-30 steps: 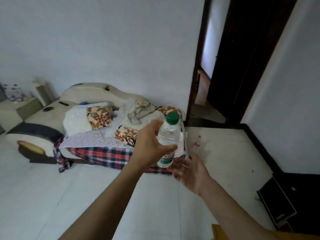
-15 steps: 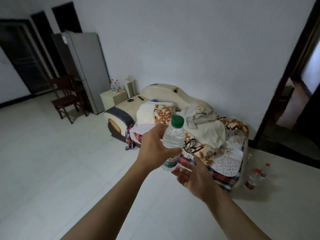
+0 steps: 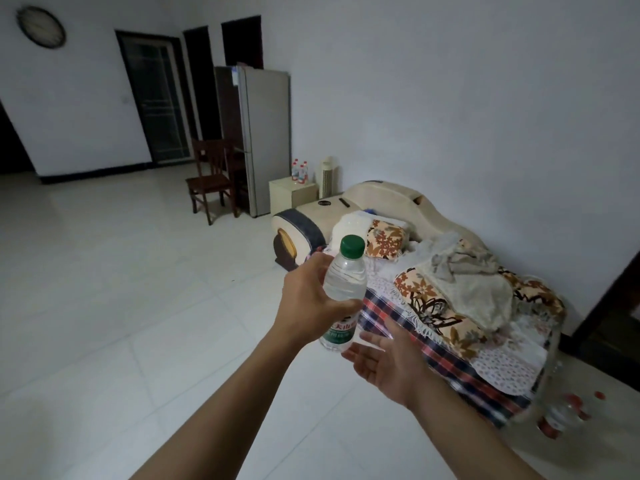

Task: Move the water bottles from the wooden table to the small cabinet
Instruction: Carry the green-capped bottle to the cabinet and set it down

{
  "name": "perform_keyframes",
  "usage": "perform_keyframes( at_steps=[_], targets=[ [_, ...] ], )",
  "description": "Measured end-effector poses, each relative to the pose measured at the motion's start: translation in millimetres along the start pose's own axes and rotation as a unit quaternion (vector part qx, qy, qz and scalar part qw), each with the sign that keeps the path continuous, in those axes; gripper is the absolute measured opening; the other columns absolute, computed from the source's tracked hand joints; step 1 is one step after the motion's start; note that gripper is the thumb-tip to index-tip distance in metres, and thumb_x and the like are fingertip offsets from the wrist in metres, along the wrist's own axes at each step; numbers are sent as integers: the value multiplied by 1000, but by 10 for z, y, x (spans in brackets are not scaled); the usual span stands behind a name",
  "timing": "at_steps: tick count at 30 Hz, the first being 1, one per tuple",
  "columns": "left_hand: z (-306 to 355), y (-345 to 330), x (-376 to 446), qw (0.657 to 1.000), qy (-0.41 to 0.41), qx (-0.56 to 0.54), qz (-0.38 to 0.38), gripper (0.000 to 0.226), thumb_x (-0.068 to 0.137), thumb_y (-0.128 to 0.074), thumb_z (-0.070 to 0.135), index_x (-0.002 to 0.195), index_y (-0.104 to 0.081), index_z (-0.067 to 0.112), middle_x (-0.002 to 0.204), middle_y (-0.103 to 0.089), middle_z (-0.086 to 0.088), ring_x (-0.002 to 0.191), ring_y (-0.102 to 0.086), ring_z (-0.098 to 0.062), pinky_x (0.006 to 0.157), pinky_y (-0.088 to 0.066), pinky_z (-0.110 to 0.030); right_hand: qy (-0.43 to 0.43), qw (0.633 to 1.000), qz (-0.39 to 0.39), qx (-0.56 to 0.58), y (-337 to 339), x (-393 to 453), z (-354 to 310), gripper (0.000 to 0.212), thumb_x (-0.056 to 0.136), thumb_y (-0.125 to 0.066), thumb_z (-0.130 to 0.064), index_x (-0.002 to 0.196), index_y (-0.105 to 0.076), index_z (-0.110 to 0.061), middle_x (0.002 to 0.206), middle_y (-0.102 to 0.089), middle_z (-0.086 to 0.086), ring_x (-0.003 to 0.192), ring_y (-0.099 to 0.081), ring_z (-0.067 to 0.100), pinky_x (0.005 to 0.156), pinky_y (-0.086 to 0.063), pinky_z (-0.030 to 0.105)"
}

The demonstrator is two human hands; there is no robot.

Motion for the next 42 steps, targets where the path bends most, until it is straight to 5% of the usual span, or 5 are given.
perform_keyframes(
  at_steps=[27, 33, 42],
  targets=[
    [-464, 46, 948, 994, 71, 20, 83, 59, 70, -88, 21, 120, -57, 20, 109, -59, 10, 100, -59, -12, 86, -52, -26, -64, 992, -62, -87, -386, 1160, -527, 54, 97, -41, -55, 118, -58, -8, 108, -69, 17, 106, -64, 32, 98, -47, 45],
    [-864, 357, 1399, 995, 51, 7, 90, 58, 68, -89, 25, 117, -57, 22, 105, -59, 12, 95, -60, -10, 74, -46, -10, -48, 993, -50, -94, -832, 1618, -652, 54, 97, -42, -54, 117, -59, -7, 108, -70, 18, 106, -65, 33, 94, -48, 44],
    [-1580, 1149, 2212, 996, 22, -6, 90, 59, 66, -89, 29, 116, -57, 24, 101, -58, 16, 91, -60, -5, 66, -43, -5, -31, 996, -54, -69, -1902, 2291, -755, 62, 91, -50, -59, 122, -55, -6, 116, -67, 22, 99, -66, 34, 74, -51, 38]
  ],
)
Point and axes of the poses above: each hand's wrist, its own x-axis towards the middle knuckle, its own y-axis out of the back of the hand, z = x × y, the point moved 10 cm from there along x, towards the middle knuckle
